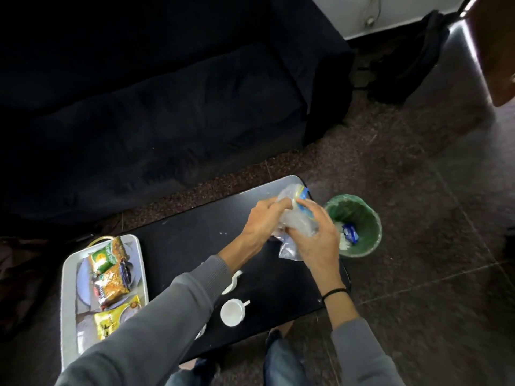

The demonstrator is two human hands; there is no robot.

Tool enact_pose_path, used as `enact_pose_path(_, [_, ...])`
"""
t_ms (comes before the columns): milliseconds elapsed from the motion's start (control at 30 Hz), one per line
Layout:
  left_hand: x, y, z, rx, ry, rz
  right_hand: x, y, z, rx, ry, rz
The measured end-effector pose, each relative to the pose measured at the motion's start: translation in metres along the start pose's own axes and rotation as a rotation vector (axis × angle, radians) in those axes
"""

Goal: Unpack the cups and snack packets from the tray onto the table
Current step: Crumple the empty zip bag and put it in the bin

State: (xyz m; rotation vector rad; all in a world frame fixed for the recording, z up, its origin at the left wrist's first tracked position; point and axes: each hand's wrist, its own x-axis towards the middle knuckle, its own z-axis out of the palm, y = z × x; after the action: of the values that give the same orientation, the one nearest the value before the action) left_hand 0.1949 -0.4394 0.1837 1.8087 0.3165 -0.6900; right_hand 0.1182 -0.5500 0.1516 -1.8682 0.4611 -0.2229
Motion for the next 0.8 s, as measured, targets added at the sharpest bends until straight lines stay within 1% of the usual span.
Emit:
enact_pose_path(67, [0.010,-0.001,0.022,-0.006,-0.115,0.020,0.007,0.017,-0.016,0.013,0.085,0.094])
enact_pose_path(167, [0.028,-0.012,0.062,0.012,-0.254,0.022,0.017,0.057,-0.041,0.012,0.228,0.301])
enact_pose_path(200, [0.033,-0.019,0.075,0.044,-0.275,0.020,0.020,0.074,-0.048,-0.007,0.276,0.355])
enact_pose_path(267, [0.042,-0.037,0.097,0.119,-0.302,0.004,0.025,0.105,-0.059,-0.088,0.316,0.445])
enact_pose_path(367, [0.060,-0.062,0.131,0.209,-0.303,-0.043,0.040,0.151,-0.066,-0.153,0.302,0.553])
enact_pose_path(567, [0.100,-0.095,0.176,0.221,-0.293,-0.114,0.079,0.225,-0.070,-0.238,0.282,0.593])
enact_pose_path(700, [0.128,-0.105,0.195,0.226,-0.283,-0.106,0.103,0.267,-0.077,-0.342,0.302,0.605])
enact_pose_path(800, [0.145,-0.110,0.202,0.246,-0.278,-0.098,0.122,0.288,-0.080,-0.415,0.285,0.667])
